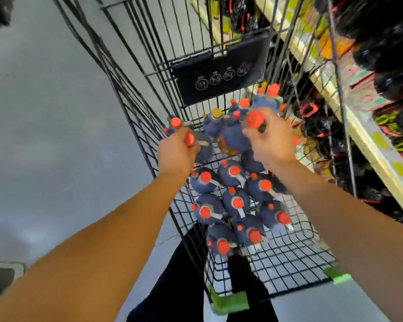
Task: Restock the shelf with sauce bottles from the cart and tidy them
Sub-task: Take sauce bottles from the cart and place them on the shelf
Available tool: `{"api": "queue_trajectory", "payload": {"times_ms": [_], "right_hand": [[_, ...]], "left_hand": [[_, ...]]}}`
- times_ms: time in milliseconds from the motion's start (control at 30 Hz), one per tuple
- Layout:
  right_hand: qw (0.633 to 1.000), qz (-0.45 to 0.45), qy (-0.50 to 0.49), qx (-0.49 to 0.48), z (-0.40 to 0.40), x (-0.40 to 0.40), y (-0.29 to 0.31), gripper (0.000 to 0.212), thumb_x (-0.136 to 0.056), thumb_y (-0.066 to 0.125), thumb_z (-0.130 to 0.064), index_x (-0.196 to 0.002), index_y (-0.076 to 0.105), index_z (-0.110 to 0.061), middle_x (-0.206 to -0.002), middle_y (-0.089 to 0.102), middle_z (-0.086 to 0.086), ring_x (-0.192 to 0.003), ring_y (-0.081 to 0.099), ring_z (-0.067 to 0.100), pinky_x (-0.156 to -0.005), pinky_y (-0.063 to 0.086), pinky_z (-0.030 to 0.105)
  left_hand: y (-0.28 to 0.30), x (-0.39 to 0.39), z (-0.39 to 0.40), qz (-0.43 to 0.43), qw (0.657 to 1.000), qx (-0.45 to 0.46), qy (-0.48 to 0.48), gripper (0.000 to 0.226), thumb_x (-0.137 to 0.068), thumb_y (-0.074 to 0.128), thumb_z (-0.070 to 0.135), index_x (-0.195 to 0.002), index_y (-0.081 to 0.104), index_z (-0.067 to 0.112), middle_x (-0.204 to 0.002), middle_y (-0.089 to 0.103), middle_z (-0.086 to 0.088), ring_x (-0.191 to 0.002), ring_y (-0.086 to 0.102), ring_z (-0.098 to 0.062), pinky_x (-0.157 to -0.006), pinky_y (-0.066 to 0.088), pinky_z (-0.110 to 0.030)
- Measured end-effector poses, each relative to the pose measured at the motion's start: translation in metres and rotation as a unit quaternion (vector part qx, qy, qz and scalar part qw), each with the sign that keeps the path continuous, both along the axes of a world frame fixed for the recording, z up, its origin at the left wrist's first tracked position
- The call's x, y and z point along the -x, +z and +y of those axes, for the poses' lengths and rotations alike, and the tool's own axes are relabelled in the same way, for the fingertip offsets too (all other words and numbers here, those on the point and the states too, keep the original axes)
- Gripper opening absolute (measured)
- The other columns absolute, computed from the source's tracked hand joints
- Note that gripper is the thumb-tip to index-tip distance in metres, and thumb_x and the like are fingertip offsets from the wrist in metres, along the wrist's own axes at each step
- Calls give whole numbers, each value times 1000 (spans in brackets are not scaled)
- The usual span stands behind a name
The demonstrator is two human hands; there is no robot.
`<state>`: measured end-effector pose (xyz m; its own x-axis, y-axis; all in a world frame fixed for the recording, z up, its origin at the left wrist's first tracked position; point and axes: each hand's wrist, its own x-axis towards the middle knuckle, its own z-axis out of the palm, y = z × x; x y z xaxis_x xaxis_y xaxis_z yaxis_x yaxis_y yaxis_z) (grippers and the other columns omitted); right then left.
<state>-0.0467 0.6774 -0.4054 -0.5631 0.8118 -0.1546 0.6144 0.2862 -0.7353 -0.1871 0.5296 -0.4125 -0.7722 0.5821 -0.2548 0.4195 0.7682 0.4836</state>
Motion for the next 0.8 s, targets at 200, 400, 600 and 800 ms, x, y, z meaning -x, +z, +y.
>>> {"api": "queue_trajectory", "payload": {"times_ms": [200, 400, 600, 800], "right_hand": [[990, 102, -87, -47, 21, -39, 92, 21, -81, 69, -24, -101, 62, -20, -79, 62, -5, -71, 57, 19, -72, 48, 37], [976, 123, -148, -104, 34, -98, 168, 23, -76, 69, -27, -98, 62, -24, -83, 65, -3, -75, 59, 19, -79, 50, 38], [959, 114, -207, -158, 41, -170, 220, 24, -71, 63, -35, -93, 60, -27, -86, 67, 2, -83, 62, 27, -78, 50, 46], [936, 100, -286, -180, 53, -231, 250, 18, -74, 64, -30, -90, 58, -28, -87, 66, -6, -85, 62, 20, -80, 51, 43]], "left_hand": [[84, -10, 7, -8, 991, -132, 25, 26, -77, 70, 18, -102, 67, 21, -91, 67, 2, -88, 60, -17, -78, 44, -25], [155, -27, 30, 43, 979, -196, -44, 27, -73, 72, 22, -99, 66, 22, -96, 67, 1, -92, 61, -21, -78, 44, -26], [206, -64, 65, 49, 962, -247, -105, 29, -76, 74, 27, -102, 64, 20, -96, 66, -1, -93, 59, -21, -81, 47, -35], [242, -104, 118, 33, 935, -291, -198, 24, -78, 75, 23, -101, 67, 20, -94, 61, 10, -86, 53, -10, -73, 39, -22]]}}
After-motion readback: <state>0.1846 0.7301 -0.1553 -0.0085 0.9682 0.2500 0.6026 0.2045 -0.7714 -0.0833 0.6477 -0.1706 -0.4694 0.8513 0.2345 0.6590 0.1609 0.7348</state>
